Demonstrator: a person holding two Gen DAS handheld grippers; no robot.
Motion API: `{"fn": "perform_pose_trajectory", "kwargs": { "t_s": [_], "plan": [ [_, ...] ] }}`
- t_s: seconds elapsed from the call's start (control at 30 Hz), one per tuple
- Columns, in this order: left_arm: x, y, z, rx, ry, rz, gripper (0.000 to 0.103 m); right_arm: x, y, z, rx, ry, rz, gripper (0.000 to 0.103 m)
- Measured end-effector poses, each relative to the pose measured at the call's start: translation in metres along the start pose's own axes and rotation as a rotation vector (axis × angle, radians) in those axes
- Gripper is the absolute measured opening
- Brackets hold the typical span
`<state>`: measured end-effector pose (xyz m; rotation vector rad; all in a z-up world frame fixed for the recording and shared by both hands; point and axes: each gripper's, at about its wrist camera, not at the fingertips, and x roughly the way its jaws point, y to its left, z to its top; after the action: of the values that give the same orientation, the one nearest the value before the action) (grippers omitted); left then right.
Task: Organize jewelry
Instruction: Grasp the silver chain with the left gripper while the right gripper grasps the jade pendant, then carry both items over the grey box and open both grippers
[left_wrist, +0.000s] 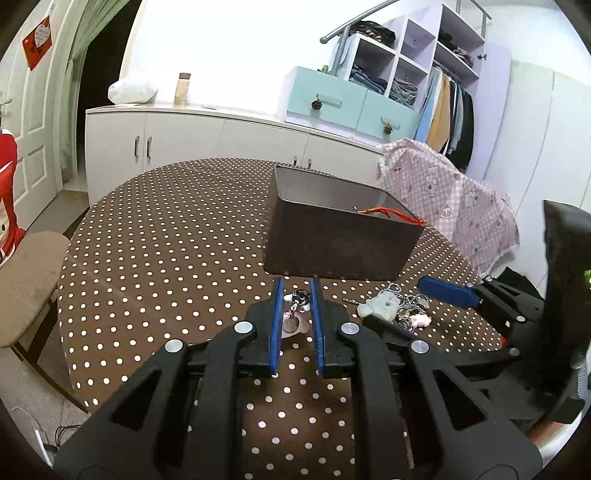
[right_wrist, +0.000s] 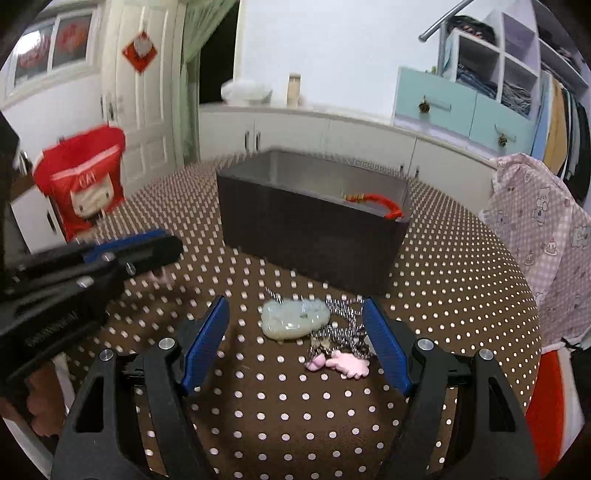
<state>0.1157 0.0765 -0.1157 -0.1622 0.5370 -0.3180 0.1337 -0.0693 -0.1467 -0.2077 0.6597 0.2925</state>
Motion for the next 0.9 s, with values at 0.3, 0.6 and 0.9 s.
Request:
{"fn": "perform_pose_trajectory", "kwargs": {
  "t_s": [0.3, 0.6, 0.9],
  "plan": [
    [0.013, -0.005, -0.001, 0.011, 0.036, -0.002, 0.014, 0.009, -0.001, 0.002, 0.002, 0.052, 0.010, 0.040],
    [0.007, -0.014, 0.001, 0.035, 0.013, -0.002, 0.014, 0.002, -0.006, 0.002, 0.053, 0.024, 0.019, 0.039],
    [0.004, -0.020, 0.013, 0.057, -0.012, 0.020, 0.014, -0.021, -0.015, 0.014, 0.079, -0.053, 0.034, 0.039]
  ]
}}
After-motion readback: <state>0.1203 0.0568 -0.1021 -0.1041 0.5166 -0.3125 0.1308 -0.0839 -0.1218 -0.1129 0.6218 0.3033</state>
